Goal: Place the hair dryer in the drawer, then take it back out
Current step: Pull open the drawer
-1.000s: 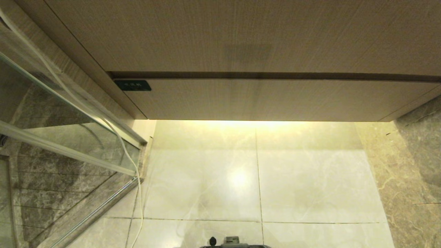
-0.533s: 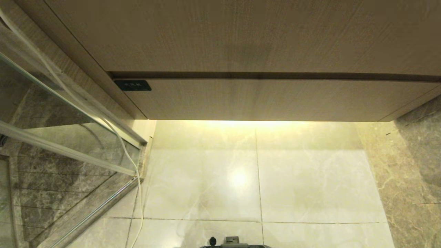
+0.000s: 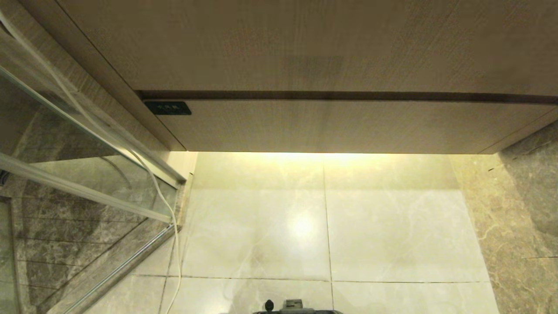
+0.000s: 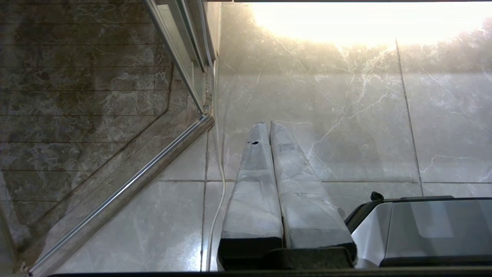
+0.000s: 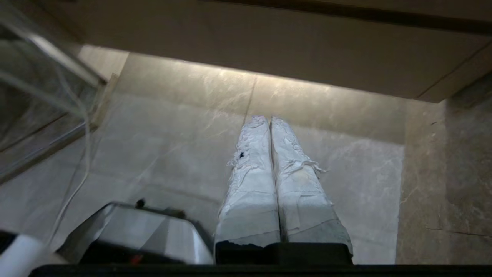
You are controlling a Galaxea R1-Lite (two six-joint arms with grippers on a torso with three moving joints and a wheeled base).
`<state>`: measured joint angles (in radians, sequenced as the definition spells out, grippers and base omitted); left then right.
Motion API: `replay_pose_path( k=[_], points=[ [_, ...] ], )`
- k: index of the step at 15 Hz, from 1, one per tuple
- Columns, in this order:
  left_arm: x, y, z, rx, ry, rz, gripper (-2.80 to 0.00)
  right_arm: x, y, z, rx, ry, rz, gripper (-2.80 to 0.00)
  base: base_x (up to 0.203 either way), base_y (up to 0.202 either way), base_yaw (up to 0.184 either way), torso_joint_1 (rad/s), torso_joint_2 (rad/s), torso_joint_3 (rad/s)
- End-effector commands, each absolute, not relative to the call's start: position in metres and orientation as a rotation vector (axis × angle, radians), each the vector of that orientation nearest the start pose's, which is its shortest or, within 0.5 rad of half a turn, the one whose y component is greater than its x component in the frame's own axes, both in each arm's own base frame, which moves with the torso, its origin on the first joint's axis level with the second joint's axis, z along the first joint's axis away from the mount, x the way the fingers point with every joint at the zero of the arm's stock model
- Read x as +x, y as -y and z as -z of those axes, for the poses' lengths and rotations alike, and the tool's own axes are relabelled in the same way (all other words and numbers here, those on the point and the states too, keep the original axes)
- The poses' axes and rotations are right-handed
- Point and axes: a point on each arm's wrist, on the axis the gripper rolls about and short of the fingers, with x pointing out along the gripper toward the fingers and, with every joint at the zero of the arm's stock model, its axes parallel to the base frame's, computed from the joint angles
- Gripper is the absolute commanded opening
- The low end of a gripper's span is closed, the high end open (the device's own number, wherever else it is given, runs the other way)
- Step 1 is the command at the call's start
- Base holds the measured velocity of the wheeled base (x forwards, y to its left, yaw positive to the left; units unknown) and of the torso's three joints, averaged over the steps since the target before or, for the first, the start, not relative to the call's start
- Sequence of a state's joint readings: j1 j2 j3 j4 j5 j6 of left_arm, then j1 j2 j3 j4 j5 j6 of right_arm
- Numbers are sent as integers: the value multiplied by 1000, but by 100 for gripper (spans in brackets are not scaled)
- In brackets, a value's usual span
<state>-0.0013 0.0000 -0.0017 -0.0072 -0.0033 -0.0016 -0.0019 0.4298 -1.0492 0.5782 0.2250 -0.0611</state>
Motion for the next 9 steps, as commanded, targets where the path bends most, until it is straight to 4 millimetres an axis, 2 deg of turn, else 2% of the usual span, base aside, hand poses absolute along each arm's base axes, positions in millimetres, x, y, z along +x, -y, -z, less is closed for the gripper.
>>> replay_pose_path(
  k=[1, 2, 4, 7, 9],
  points=[
    [-23, 0, -77, -2, 8, 5, -280, -17, -7, -336, -30, -205, -307, -280, 0, 0, 0, 0, 0, 0],
    [-23, 0, -77, -2, 8, 5, -280, -2, -8, -346, -16, -264, -355, -280, 0, 0, 0, 0, 0, 0],
    [-23, 0, -77, -2, 8, 5, -280, 33, -11, -350, -1, -421, -481, -280, 0, 0, 0, 0, 0, 0],
    [-23, 0, -77, -3, 8, 5, -280, 82, -22, -341, -39, -595, -678, -280, 0, 0, 0, 0, 0, 0],
    [-23, 0, -77, -2, 8, 5, -280, 109, -34, -331, -191, -616, -863, -280, 0, 0, 0, 0, 0, 0]
  ],
)
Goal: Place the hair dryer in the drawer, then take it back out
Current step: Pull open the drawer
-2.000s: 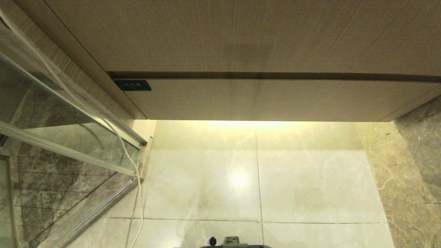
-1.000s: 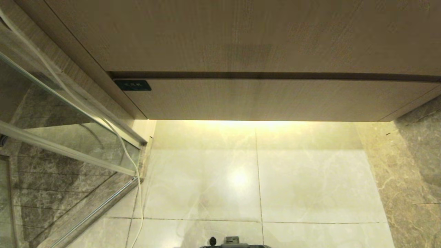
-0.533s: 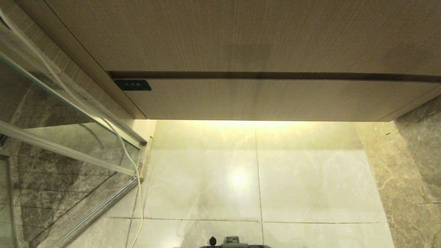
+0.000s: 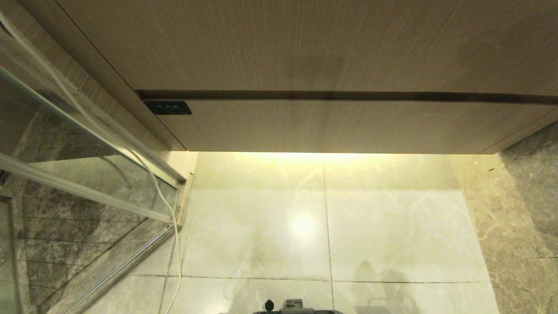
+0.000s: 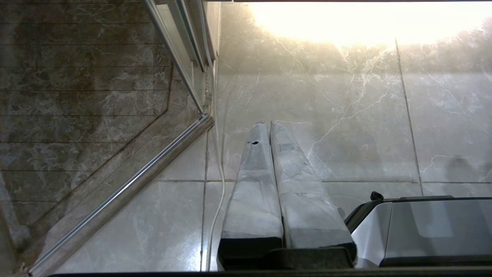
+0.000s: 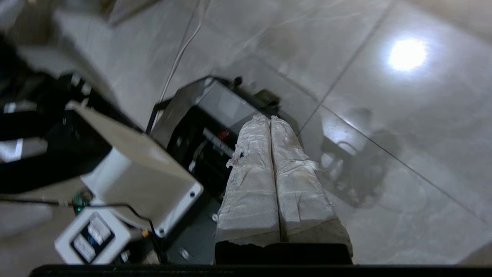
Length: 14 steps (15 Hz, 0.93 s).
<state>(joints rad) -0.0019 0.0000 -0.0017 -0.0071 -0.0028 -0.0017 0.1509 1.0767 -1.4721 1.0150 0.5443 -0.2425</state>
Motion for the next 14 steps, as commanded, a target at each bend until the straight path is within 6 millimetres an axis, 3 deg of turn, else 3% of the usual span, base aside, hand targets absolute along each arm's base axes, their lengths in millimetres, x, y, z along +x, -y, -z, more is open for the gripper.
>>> replay_pose_path(
  k=[1, 6, 7, 11, 14],
  points=[
    [-23, 0, -77, -2, 8, 5, -280, 121, -39, -326, -250, -616, -925, -280, 0, 0, 0, 0, 0, 0],
    [-23, 0, -77, -3, 8, 5, -280, 158, -45, -309, -430, -580, -1014, -280, 0, 0, 0, 0, 0, 0],
    [-23, 0, -77, -2, 8, 5, -280, 164, -44, -308, -449, -578, -991, 0, 0, 0, 0, 0, 0, 0],
    [-23, 0, -77, -2, 8, 5, -280, 180, -34, -300, -557, -632, -771, 0, 0, 0, 0, 0, 0, 0],
    [-23, 0, -77, -2, 8, 5, -280, 187, -34, -298, -577, -589, -750, 0, 0, 0, 0, 0, 0, 0]
  ],
)
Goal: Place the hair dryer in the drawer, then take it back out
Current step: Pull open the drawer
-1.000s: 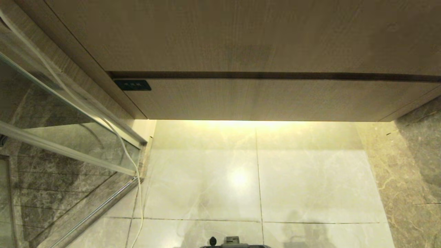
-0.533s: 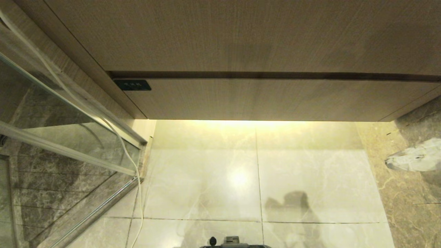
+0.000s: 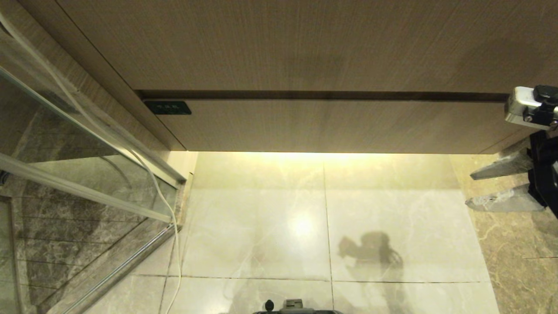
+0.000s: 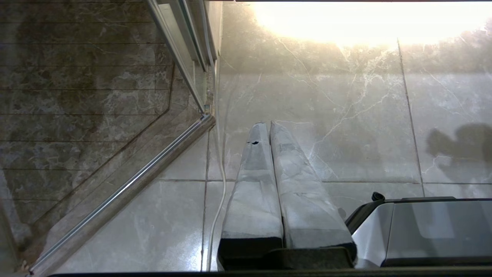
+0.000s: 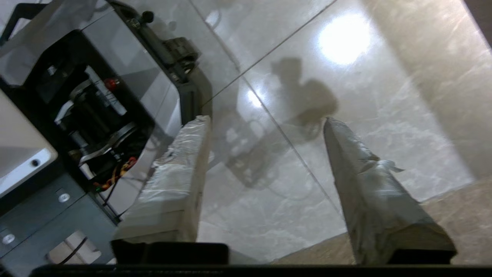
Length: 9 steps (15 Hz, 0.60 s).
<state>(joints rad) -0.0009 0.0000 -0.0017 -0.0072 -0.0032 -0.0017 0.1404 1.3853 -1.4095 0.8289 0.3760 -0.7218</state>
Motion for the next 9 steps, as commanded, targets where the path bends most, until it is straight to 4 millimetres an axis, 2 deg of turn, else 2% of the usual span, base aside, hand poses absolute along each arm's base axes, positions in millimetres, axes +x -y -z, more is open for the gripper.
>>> replay_pose_path(
  k=[1, 4, 9],
  points=[
    [-23, 0, -77, -2, 8, 5, -280, 191, -34, -295, -605, -555, -727, 0, 0, 0, 0, 0, 0, 0],
    [-23, 0, -77, -2, 9, 5, -280, 208, -34, -297, -811, -438, -632, 0, 0, 0, 0, 0, 0, 0],
    [-23, 0, -77, -2, 8, 5, -280, 219, -41, -288, -1013, -281, -841, 0, 0, 0, 0, 0, 0, 0]
  ],
)
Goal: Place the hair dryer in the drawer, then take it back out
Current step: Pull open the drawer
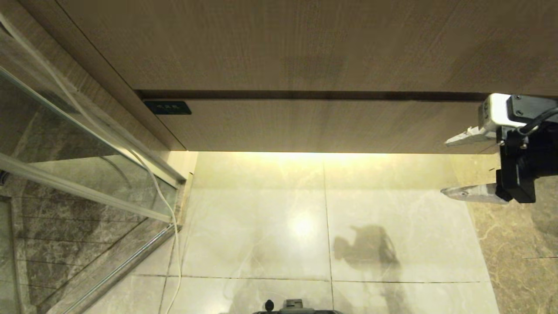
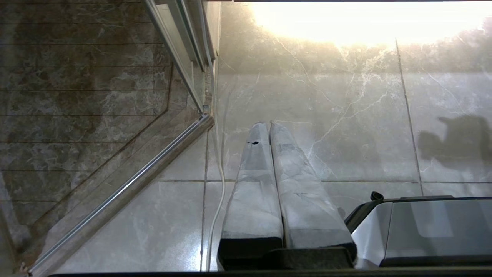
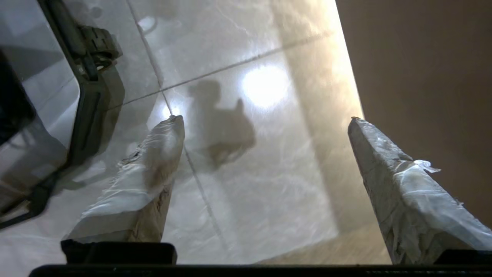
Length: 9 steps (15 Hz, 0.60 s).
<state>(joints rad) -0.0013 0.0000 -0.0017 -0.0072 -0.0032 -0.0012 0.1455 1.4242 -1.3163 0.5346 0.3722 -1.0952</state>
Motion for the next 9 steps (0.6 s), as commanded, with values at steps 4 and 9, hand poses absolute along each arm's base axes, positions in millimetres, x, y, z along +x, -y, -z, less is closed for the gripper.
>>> replay_pose_path(
  k=[4, 9],
  points=[
    [-23, 0, -77, -2, 8, 5, -280, 244, -45, -286, -1054, -157, -803, 0, 0, 0, 0, 0, 0, 0],
    [-23, 0, -77, -2, 8, 5, -280, 287, -47, -277, -1137, -25, -719, 0, 0, 0, 0, 0, 0, 0]
  ],
)
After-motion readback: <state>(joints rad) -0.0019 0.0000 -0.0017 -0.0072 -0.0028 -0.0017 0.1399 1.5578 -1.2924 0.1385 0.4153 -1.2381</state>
